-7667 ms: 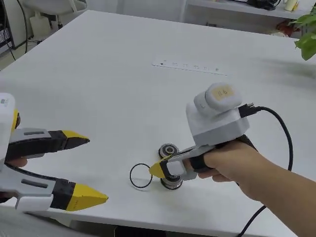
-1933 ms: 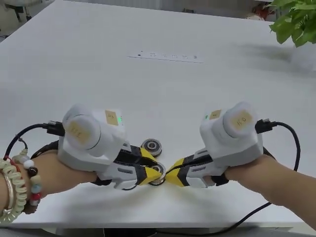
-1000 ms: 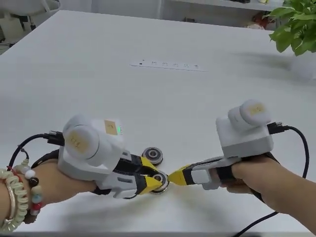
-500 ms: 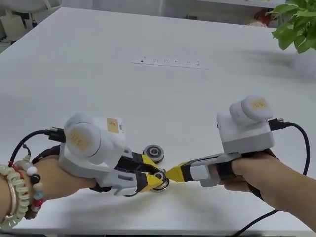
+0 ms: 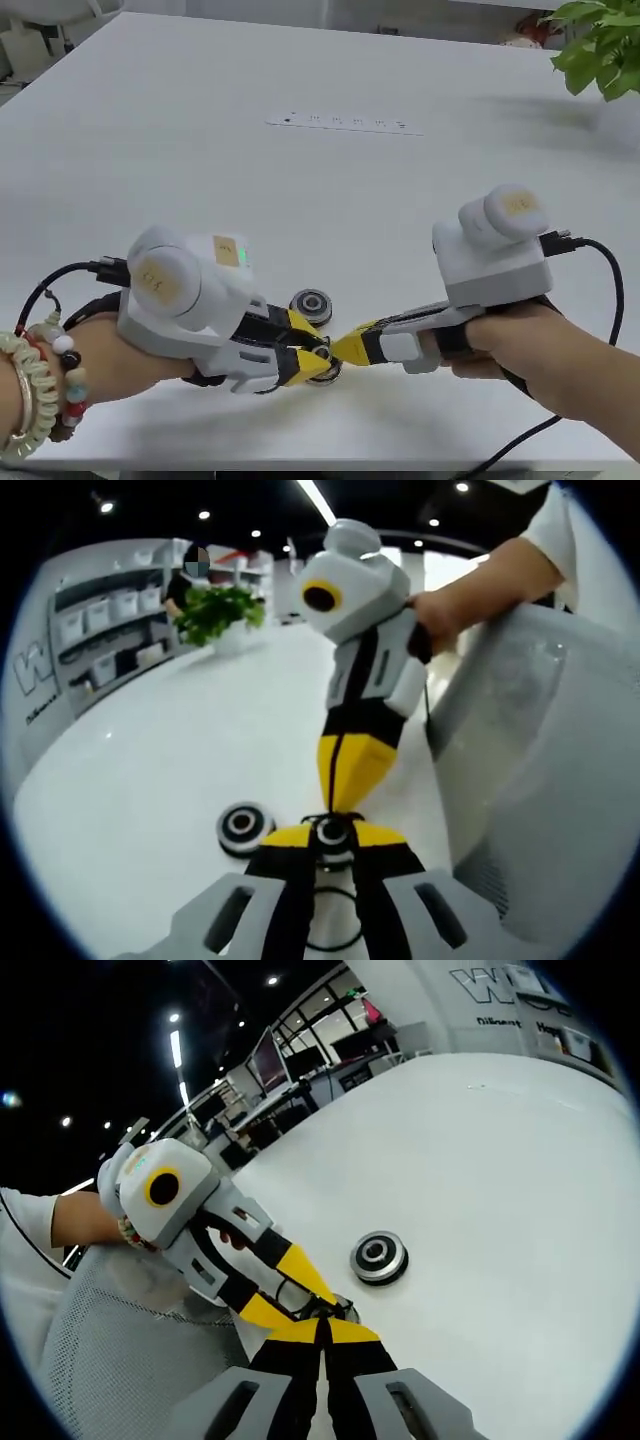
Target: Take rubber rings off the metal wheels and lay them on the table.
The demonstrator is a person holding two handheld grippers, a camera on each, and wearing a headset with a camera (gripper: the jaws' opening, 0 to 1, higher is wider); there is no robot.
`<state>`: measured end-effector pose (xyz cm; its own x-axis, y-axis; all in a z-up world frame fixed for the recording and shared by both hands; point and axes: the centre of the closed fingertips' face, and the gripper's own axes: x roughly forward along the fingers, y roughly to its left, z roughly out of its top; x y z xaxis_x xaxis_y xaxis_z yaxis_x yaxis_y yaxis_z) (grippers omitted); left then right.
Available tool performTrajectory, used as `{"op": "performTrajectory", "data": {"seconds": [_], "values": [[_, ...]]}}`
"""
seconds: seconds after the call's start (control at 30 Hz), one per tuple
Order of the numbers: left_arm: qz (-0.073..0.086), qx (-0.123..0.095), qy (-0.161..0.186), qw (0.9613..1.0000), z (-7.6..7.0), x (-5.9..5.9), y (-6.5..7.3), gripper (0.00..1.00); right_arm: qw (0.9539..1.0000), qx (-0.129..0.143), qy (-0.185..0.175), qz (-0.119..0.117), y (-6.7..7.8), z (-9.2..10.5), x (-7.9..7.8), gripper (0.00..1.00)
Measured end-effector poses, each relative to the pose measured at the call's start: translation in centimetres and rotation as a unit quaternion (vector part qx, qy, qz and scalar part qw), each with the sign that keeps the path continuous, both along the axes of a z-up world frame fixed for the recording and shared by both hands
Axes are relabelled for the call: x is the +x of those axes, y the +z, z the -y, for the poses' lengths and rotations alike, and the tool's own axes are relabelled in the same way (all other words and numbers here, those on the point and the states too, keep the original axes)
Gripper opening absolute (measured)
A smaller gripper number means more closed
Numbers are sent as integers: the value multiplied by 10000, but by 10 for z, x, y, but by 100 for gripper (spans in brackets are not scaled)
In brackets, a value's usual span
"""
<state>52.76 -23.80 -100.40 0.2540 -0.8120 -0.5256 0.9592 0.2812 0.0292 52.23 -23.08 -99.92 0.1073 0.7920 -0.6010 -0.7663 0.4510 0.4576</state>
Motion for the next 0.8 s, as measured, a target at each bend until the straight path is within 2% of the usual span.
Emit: {"op": "performTrajectory", "data": {"seconds": [0.13,0.2,0.3,0.47,0.63,0.67,0.73,0.77,0.8], "values": [[-1,0,15,10000,0,0,0,14,9999,87,45,63,3,-3,1,0],[-5,6,36,10000,0,0,0,14,9999,10,113,113,2,-2,1,0],[-32,-19,75,10000,0,0,0,14,10000,-21,23,75,1,-1,2,0],[-85,-30,124,9999,1,0,1,14,9996,-234,-152,-17,-8,6,6,0],[-152,76,41,9998,1,-1,1,15,9994,-287,-205,-39,-9,9,7,0],[-211,75,40,9997,1,-1,2,16,9994,-280,-203,-44,-9,9,7,0],[-210,99,-29,9997,1,-3,6,23,9994,-277,-208,-54,-9,9,7,0],[-168,117,-88,9998,2,-4,8,27,9994,-281,-205,-51,-9,9,6,0],[-60,130,-143,9998,2,-4,13,30,9994,-283,-204,-45,-8,9,6,0]]}}
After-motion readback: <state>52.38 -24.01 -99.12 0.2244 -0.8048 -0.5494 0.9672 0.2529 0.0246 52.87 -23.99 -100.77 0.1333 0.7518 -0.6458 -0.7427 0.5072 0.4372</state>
